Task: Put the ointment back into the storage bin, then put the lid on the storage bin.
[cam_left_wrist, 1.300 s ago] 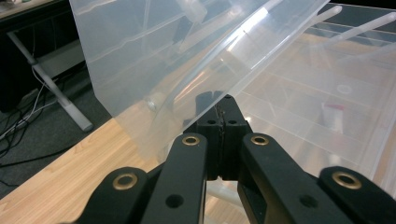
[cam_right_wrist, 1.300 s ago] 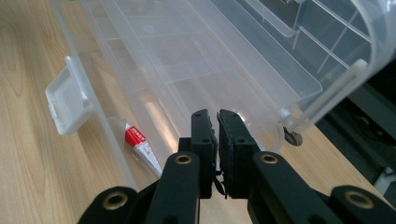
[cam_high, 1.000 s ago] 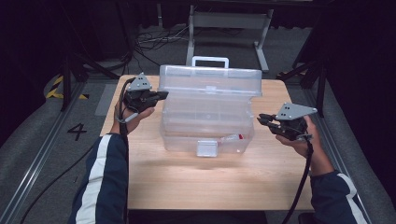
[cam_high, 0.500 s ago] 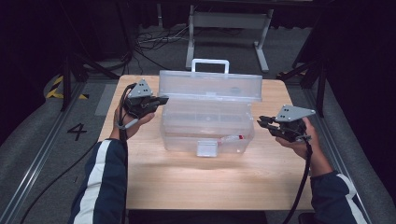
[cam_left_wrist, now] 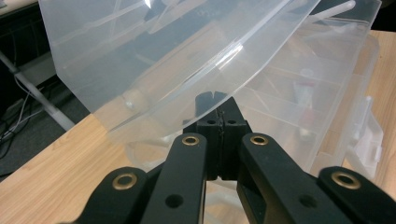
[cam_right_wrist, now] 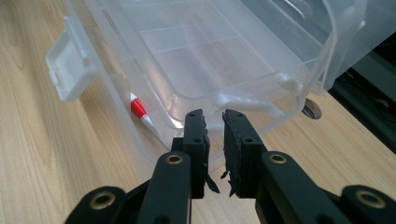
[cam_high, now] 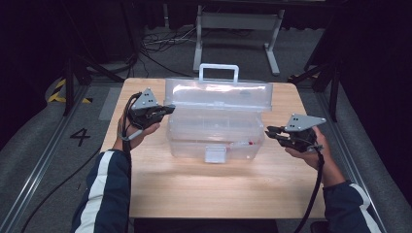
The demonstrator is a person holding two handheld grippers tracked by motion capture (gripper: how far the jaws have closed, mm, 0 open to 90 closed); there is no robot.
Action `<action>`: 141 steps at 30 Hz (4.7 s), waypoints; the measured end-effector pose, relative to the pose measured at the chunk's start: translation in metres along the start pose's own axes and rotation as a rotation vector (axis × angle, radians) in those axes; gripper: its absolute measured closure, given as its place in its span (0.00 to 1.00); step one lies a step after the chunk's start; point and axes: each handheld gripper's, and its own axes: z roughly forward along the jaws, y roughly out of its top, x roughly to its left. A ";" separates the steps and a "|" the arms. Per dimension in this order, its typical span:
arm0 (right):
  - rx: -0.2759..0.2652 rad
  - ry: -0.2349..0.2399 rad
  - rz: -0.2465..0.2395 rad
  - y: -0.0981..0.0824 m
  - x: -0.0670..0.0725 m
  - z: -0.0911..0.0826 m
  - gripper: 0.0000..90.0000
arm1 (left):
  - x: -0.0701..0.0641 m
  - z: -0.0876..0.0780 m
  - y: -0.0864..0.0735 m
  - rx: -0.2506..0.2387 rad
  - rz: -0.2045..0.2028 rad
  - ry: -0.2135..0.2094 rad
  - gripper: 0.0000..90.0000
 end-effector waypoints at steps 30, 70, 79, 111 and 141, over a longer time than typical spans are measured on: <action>0.038 0.022 0.006 -0.011 0.003 0.001 0.89 | -0.011 -0.003 -0.019 -0.002 0.011 -0.011 1.00; 0.065 0.051 -0.001 -0.016 0.014 0.009 0.83 | -0.026 -0.013 -0.040 0.054 0.025 -0.012 1.00; 0.078 0.045 0.012 -0.021 0.013 0.010 0.78 | -0.035 -0.015 -0.045 0.078 0.038 0.004 1.00; 0.085 0.034 0.061 -0.026 0.009 0.015 0.67 | -0.044 -0.010 -0.064 0.191 0.059 -0.002 1.00; 0.118 0.055 0.058 -0.026 0.015 0.021 0.54 | -0.044 -0.010 -0.076 0.209 0.020 0.011 0.95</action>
